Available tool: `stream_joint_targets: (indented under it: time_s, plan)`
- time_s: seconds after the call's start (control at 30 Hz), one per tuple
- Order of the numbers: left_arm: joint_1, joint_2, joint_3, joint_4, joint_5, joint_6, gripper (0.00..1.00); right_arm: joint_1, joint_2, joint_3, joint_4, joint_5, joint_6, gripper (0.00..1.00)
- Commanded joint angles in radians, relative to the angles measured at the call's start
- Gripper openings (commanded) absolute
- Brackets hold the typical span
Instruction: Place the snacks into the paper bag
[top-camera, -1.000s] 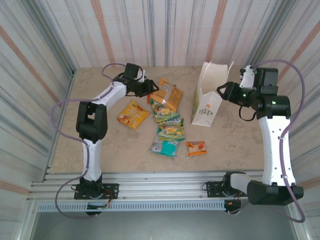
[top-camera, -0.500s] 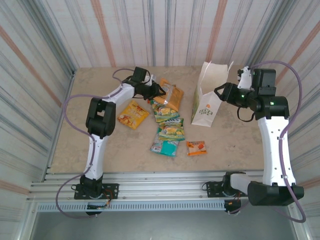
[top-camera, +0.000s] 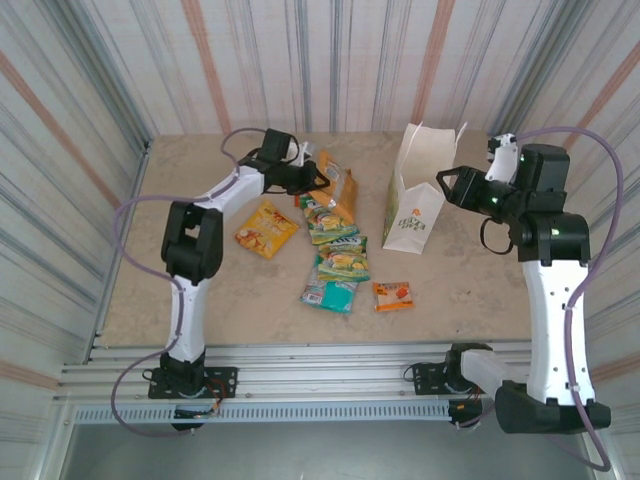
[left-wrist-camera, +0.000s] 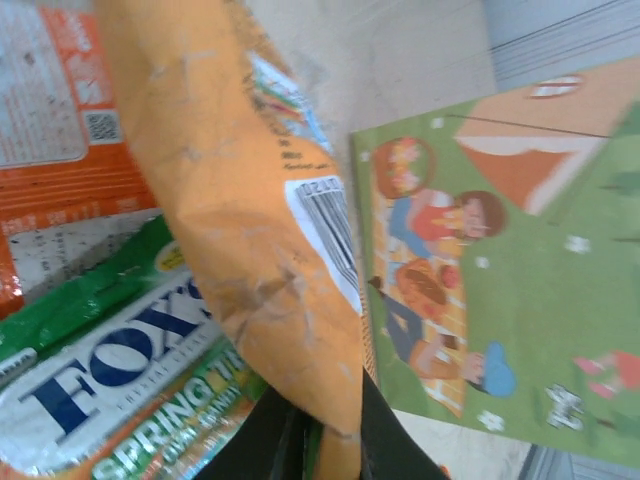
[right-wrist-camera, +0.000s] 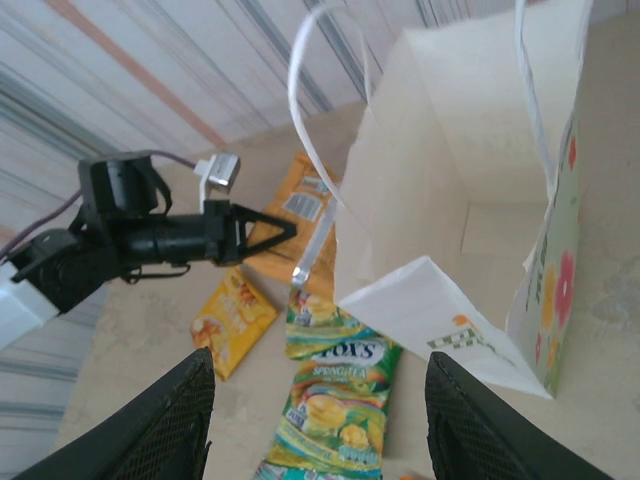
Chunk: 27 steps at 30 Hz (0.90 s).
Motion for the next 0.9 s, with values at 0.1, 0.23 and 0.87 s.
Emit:
stream_joint_targets:
  time_s: [0.1,0.23,0.87]
  plan:
    - [0.011,-0.291,-0.110,0.190,0.071,0.085,0.11,0.030,-0.030,-0.009,0.147,-0.084,0.003,0.57]
    - [0.013,-0.415,-0.176,0.287,0.143,0.111,0.10,0.100,-0.030,-0.010,0.210,-0.090,-0.029,0.58]
    - [-0.003,-0.814,-0.347,0.321,0.295,0.460,0.08,0.332,0.215,-0.012,0.585,-0.306,0.345,0.65]
